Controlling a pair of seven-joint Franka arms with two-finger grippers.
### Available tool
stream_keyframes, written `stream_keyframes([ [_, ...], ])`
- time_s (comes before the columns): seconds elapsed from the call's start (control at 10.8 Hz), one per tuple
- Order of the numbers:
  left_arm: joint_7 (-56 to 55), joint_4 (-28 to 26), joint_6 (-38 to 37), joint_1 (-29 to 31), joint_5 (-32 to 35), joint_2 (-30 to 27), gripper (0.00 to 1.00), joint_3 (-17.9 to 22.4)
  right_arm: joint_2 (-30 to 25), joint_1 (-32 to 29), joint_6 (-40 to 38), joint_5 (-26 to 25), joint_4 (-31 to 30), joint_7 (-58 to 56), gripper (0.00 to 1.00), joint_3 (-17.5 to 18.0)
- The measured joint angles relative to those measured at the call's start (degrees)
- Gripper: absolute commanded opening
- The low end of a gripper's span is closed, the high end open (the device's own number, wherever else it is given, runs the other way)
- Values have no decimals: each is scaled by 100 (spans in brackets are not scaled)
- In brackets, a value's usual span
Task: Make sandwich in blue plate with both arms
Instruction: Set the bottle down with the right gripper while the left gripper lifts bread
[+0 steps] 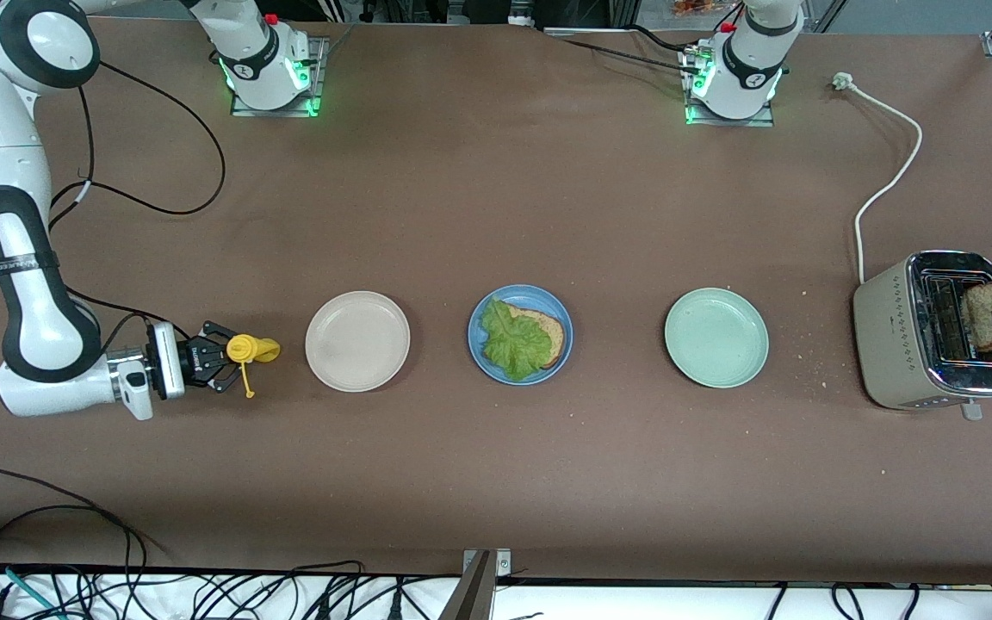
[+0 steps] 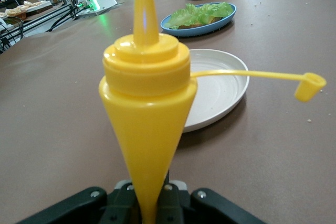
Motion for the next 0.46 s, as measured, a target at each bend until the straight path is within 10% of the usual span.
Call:
stream_keyframes([
  [0.28,7,-2,-49,-24,-1,82,2,-33,140,-100,-7,21,15,-30,39,41],
  [0.46,7,30,-376,-187,100,79,0,-58,216,-140,11,21,33,-37,51,57],
])
